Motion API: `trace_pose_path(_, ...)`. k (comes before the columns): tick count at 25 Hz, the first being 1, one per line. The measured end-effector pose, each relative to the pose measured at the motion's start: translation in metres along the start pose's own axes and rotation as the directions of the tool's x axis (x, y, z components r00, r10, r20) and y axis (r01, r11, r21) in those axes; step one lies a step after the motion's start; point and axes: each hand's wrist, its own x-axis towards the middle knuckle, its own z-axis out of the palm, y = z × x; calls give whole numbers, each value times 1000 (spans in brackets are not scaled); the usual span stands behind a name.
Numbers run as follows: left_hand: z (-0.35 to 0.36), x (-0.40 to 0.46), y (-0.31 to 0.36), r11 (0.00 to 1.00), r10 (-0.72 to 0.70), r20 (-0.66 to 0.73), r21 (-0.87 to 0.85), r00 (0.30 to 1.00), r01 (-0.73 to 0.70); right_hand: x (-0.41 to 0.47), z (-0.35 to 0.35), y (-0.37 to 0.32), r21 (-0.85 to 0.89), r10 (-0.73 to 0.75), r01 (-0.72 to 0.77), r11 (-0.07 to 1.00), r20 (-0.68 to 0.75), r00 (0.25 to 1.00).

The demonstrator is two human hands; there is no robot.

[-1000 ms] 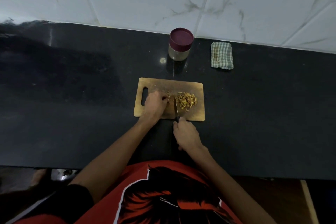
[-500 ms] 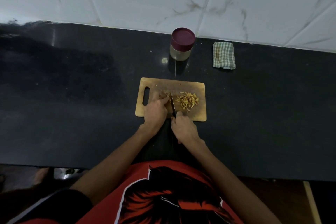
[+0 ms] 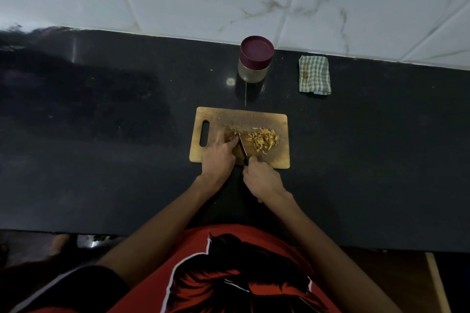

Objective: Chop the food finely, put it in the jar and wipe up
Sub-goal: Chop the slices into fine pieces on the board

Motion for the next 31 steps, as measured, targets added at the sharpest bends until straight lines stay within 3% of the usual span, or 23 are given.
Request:
trace_pose_path(6,1,0,-1,1000,-9,-8,-7,1000,9,-12,5,10,0,50,-50,999,60,997)
trace_pose_path(12,0,-2,-1,1000,-8,-13,-6,1000,8,-18,12,10,110,104,-101,989,-15,995)
trace_pose_path(20,-7,1,-3,990,-28,-54,-139,998,20,-10,8,-2,69,25,-22,997,-35,999)
trace_pose_path(31,-10,5,6,997,-62,23,-44,998,63,1,3,-4,97,50,-47,994,-36,998)
